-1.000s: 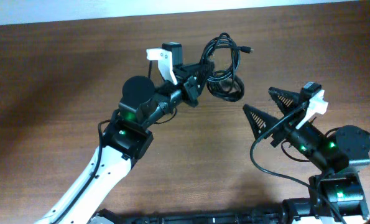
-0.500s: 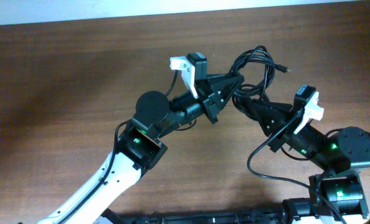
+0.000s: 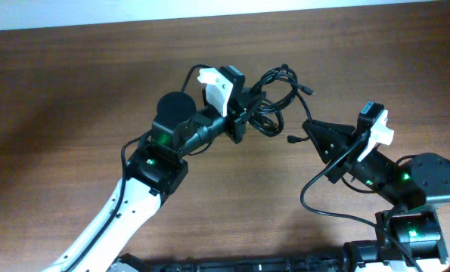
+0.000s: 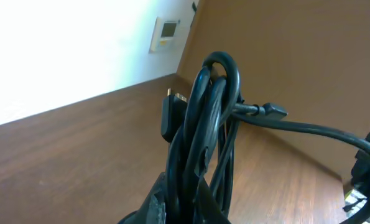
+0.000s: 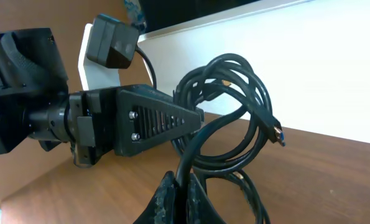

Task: Untangle cables

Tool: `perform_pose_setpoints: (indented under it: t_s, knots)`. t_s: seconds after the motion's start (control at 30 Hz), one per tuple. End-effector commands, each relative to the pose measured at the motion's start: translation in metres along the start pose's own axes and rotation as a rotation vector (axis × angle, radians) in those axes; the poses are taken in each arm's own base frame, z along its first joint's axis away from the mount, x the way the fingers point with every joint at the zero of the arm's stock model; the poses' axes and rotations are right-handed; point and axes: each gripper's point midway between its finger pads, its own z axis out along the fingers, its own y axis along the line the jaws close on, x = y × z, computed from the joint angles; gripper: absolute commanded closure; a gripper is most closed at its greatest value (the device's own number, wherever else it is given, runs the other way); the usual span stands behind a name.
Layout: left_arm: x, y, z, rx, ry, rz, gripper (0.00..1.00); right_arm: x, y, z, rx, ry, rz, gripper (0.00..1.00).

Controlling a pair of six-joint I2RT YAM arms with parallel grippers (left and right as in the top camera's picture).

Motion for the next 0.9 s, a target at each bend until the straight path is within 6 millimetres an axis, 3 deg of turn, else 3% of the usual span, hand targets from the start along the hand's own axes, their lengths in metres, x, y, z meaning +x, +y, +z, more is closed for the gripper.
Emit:
perform_pose_setpoints:
  t_s: [0.0, 0.07, 0.1, 0.17, 0.33, 0.43, 0.63, 0.73, 0.87]
  knots:
    - [-0.011, 0.005, -0.005, -0.022, -0.026, 0.05, 1.0, -0.011, 0.009, -0.002, -0.026, -0.019, -0.029, 0.64]
    - [-0.005, 0.006, -0.005, -0.024, 0.001, 0.125, 1.0, -0.011, 0.009, -0.002, -0.026, -0.019, -0.028, 0.21]
    - [-0.002, 0.006, -0.005, -0.025, 0.013, 0.137, 1.0, -0.011, 0.009, -0.002, -0.026, -0.019, -0.028, 0.18]
    - [0.002, 0.007, -0.005, -0.028, 0.029, 0.136, 1.0, -0.01, 0.007, -0.002, -0.016, -0.017, -0.023, 0.16]
    - [0.03, -0.004, -0.017, 0.045, 0.149, 0.362, 1.0, 0.0, -0.026, -0.004, 0.162, 0.001, 0.039, 0.12]
    - [0.024, -0.02, -0.028, 0.099, 0.135, 0.388, 1.0, 0.009, -0.049, -0.01, 0.298, 0.015, 0.076, 0.12]
    - [0.015, -0.056, -0.039, 0.279, 0.081, 0.408, 1.0, 0.014, -0.048, -0.01, 0.278, 0.084, -0.265, 0.12]
    - [0.014, -0.062, -0.041, 0.314, 0.075, 0.409, 1.0, -0.004, -0.04, -0.007, 0.248, 0.043, -0.518, 0.12]
    - [0.014, -0.063, -0.041, 0.324, 0.072, 0.41, 1.0, -0.031, -0.031, -0.007, 0.242, -0.058, -0.603, 0.12]
